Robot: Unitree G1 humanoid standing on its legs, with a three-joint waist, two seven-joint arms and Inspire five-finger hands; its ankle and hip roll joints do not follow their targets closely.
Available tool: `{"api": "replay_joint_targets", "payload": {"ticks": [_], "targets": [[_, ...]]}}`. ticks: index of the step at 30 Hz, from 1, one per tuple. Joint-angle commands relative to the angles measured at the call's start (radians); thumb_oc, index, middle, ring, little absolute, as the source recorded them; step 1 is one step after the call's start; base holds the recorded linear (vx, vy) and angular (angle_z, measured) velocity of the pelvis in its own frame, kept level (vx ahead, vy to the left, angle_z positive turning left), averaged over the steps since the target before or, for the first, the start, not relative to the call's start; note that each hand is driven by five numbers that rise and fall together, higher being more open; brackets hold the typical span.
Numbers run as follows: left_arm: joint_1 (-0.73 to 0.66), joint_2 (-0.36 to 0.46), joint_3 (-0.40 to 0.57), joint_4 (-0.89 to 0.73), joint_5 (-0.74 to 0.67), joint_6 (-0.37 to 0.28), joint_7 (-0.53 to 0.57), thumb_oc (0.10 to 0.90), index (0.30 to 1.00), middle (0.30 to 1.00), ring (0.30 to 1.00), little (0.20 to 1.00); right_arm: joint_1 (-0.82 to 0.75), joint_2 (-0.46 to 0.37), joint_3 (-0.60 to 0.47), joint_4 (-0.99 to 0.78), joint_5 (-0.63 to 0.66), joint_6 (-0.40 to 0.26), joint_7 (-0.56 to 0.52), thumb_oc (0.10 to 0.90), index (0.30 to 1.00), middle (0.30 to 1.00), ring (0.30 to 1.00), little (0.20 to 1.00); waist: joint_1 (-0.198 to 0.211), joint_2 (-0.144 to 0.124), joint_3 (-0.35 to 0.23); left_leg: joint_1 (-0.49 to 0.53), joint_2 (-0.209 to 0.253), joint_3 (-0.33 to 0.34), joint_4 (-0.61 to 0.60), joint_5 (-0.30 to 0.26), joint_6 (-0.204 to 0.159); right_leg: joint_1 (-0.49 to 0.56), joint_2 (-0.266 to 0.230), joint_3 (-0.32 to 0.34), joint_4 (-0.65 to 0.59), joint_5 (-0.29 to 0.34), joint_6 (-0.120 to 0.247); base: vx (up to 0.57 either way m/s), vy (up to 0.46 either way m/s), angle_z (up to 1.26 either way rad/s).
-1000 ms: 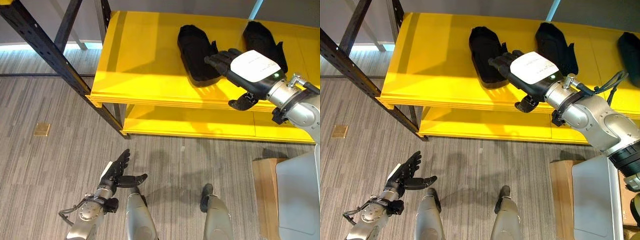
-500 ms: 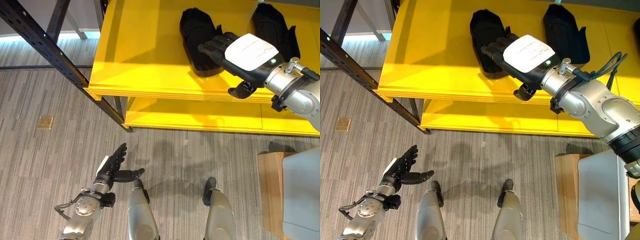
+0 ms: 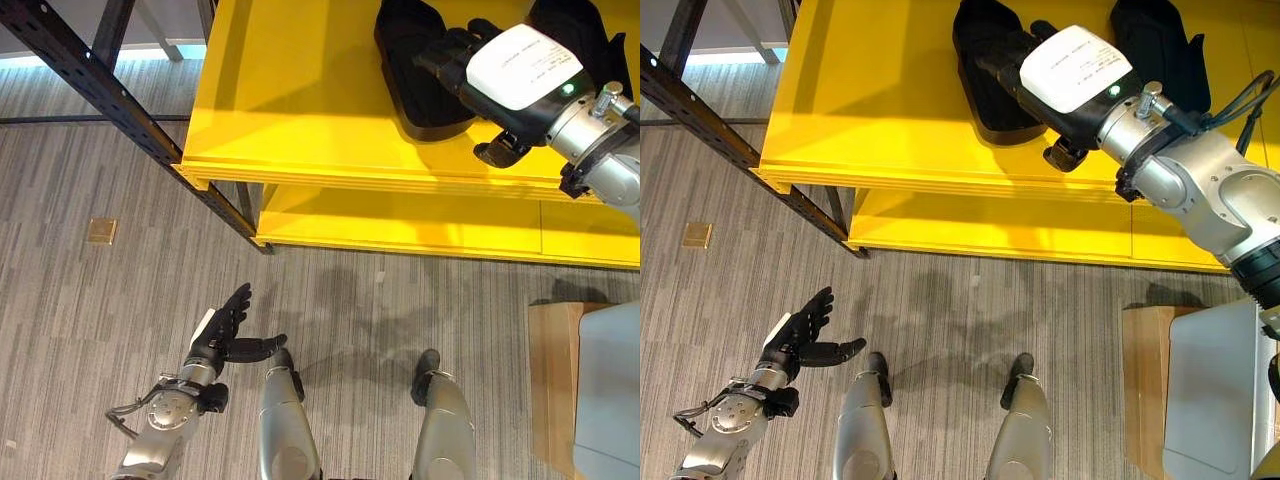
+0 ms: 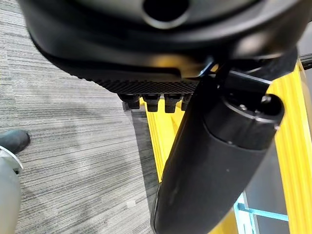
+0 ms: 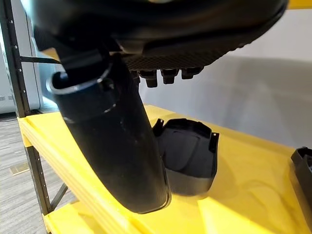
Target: Move parts from the plastic box to the shelf.
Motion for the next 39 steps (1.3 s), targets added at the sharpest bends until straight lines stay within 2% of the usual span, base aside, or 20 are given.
{"api": "replay_joint_targets", "payload": {"ticks": [1,14,35,39], "targets": [[0.066,0.084,0.051,-0.094,-0.035,-0.099,0.018,0.900,1.000,1.000,1.000,1.000,-0.164,-0.030,-0.047,-0.008,-0.008,0.021,-0.111,0.900,1.000,1.000,1.000,1.000,0.010,-0.015,-0.073,-0.070,0.027,-0.020,-0.061,0.171,0.004,0.023,0.013,0.041,0.107,-0.057,0.004,0.00,0.000,0.00],[0.075,0.089,0.066,-0.094,-0.031,-0.104,0.025,0.900,1.000,1.000,1.000,1.000,-0.188,-0.017,-0.059,0.007,-0.029,0.026,-0.150,0.900,1.000,1.000,1.000,1.000,0.011,-0.013,-0.075,-0.090,0.024,-0.022,-0.056,0.171,0.003,-0.004,0.010,0.045,0.128,-0.060,0.001,0.00,0.000,0.00],[0.083,0.115,0.086,-0.115,-0.028,-0.111,0.041,0.900,1.000,1.000,1.000,1.000,-0.173,0.041,-0.127,0.043,-0.052,0.043,-0.214,0.900,1.000,1.000,1.000,1.000,0.023,0.018,-0.046,-0.137,0.009,-0.038,-0.033,0.171,0.011,-0.059,0.002,0.056,0.184,-0.074,-0.005,0.00,0.000,0.00],[0.083,0.114,0.089,-0.119,-0.027,-0.112,0.043,0.900,1.000,1.000,1.000,1.000,-0.151,0.044,-0.145,0.027,-0.046,0.043,-0.215,0.900,1.000,1.000,1.000,1.000,0.023,0.016,-0.047,-0.142,0.009,-0.039,-0.023,0.167,0.012,-0.064,0.003,0.061,0.190,-0.076,-0.007,0.00,0.000,0.00]]}}
